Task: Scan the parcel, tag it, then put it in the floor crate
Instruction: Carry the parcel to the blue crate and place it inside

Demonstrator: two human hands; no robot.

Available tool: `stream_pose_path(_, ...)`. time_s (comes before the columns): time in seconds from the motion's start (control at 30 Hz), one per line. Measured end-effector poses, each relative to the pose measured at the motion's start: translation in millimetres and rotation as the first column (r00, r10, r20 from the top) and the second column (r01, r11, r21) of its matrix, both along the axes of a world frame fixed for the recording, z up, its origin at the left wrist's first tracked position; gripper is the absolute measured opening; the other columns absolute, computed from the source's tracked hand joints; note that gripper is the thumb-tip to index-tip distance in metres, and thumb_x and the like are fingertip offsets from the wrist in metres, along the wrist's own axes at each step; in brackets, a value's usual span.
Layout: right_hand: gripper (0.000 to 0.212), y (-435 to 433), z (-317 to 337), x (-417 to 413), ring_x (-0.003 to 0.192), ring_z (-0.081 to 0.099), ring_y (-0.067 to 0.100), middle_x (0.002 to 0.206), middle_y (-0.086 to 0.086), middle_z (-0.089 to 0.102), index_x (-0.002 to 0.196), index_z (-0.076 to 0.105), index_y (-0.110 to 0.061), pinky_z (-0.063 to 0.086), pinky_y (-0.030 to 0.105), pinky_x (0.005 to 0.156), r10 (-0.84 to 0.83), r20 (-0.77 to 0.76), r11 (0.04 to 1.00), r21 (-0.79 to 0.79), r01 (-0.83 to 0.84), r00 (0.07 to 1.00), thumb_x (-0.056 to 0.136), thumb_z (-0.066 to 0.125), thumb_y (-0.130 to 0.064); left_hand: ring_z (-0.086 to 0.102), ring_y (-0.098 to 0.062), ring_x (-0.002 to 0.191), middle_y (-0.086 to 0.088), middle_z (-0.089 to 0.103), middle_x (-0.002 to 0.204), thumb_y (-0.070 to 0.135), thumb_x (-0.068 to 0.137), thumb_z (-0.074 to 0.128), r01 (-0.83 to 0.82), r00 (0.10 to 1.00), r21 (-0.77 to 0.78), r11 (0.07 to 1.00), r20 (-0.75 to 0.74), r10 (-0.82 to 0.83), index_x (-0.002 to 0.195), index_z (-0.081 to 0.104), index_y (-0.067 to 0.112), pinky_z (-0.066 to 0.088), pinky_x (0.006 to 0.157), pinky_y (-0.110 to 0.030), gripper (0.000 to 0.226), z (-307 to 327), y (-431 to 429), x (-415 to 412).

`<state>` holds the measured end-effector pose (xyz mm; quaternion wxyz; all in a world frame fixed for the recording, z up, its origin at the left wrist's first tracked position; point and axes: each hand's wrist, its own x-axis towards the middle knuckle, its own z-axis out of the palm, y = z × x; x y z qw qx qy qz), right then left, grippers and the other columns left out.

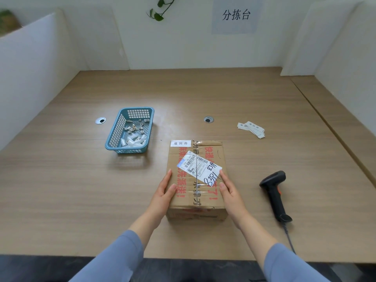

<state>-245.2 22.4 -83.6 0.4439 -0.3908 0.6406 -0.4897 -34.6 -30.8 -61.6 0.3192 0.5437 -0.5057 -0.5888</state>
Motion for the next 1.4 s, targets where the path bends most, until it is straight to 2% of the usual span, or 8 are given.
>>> stream_pose_path(0.4,0.052,0.6,3.8,0.8,0.133,0.034,0.001,0.142,-0.013,0.040,0.144,0.039,-0.020,0.027,0.019,0.110,-0.015,0.088,1.000,0.008,0.014,0.996,0.095,0.055,-0.012,0.035,-0.001,0.127,0.017,0.034,0.139,0.016,0.098,0.048,0.029,0.999,-0.009,1.000,0.016,-0.029,0.148,0.029,0.030,0.029,0.102,-0.017,0.055,1.7,-0.1,-0.4)
stream_pose_path(0.57,0.054,1.5,6.3,2.1,0.131,0.035,0.002,0.140,-0.013,0.040,0.144,0.039,-0.020,0.034,-0.005,0.087,-0.022,0.087,1.000,0.020,0.020,0.996,0.094,0.058,-0.012,0.040,-0.004,0.126,0.012,0.037,0.143,0.017,0.096,0.052,0.015,1.000,0.008,1.000,-0.003,-0.015,0.146,0.031,0.034,0.034,0.101,-0.018,0.057,0.0,-0.5,0.5)
stream_pose_path(0.77,0.055,1.6,10.2,2.4,0.133,0.035,0.003,0.141,-0.012,0.040,0.144,0.038,-0.023,0.030,0.015,0.106,-0.008,0.092,1.000,0.024,0.006,0.996,0.094,0.058,-0.013,0.044,-0.007,0.123,0.007,0.036,0.147,0.013,0.091,0.061,0.033,0.999,0.007,0.999,0.000,-0.033,0.148,0.029,0.032,0.042,0.073,0.005,0.068,2.1,2.1,-1.1)
stream_pose_path(0.93,0.053,1.7,9.0,2.2,0.137,0.035,0.006,0.147,-0.008,0.040,0.144,0.038,-0.022,0.031,0.021,0.112,0.000,0.108,1.000,0.014,-0.002,0.994,0.095,0.056,-0.013,0.042,-0.005,0.123,0.006,0.033,0.151,0.015,0.091,0.061,0.034,0.999,-0.013,0.999,0.018,-0.034,0.148,0.027,0.032,0.040,0.072,0.008,0.068,1.4,3.6,-2.1)
stream_pose_path(1.03,0.053,0.8,10.0,1.8,0.135,0.032,0.002,0.148,-0.008,0.038,0.144,0.038,-0.022,0.030,0.011,0.106,0.015,0.100,1.000,-0.003,-0.015,0.995,0.095,0.055,-0.012,0.042,-0.004,0.123,0.007,0.033,0.152,0.017,0.091,0.061,0.033,0.999,-0.027,0.999,0.030,-0.032,0.148,0.026,0.034,0.039,0.072,0.008,0.069,2.4,5.4,-1.5)
stream_pose_path(1.1,0.052,-0.7,11.9,1.0,0.136,0.032,0.003,0.150,-0.007,0.037,0.143,0.039,-0.025,0.026,0.022,0.114,0.011,0.102,1.000,-0.022,-0.009,0.995,0.095,0.056,-0.013,0.041,-0.004,0.125,0.008,0.031,0.153,0.018,0.091,0.061,0.035,0.999,-0.044,0.998,0.036,-0.033,0.148,0.026,0.035,0.039,0.074,0.007,0.069,4.1,4.9,-1.2)
stream_pose_path(1.23,0.047,-6.9,17.6,-1.5,0.142,0.031,0.010,0.152,-0.006,0.037,0.130,0.043,-0.047,0.025,0.040,0.119,0.011,0.100,0.998,-0.063,-0.005,0.995,0.094,0.059,-0.021,0.043,-0.004,0.123,0.009,0.034,0.150,0.018,0.091,0.060,0.049,0.999,-0.075,0.996,0.028,-0.047,0.148,0.026,0.036,0.040,0.074,0.006,0.069,17.5,-1.6,-2.4)
stream_pose_path(1.4,0.045,-21.1,40.9,-7.2,0.145,0.025,0.009,0.156,-0.007,0.030,0.117,0.048,-0.067,0.026,0.044,0.119,0.016,0.095,0.991,-0.131,-0.003,0.995,0.087,0.062,-0.037,0.043,-0.003,0.127,0.011,0.033,0.151,0.021,0.091,0.060,0.075,0.997,-0.157,0.985,0.024,-0.072,0.148,0.024,0.038,0.040,0.080,0.005,0.069,42.1,-19.4,-5.3)
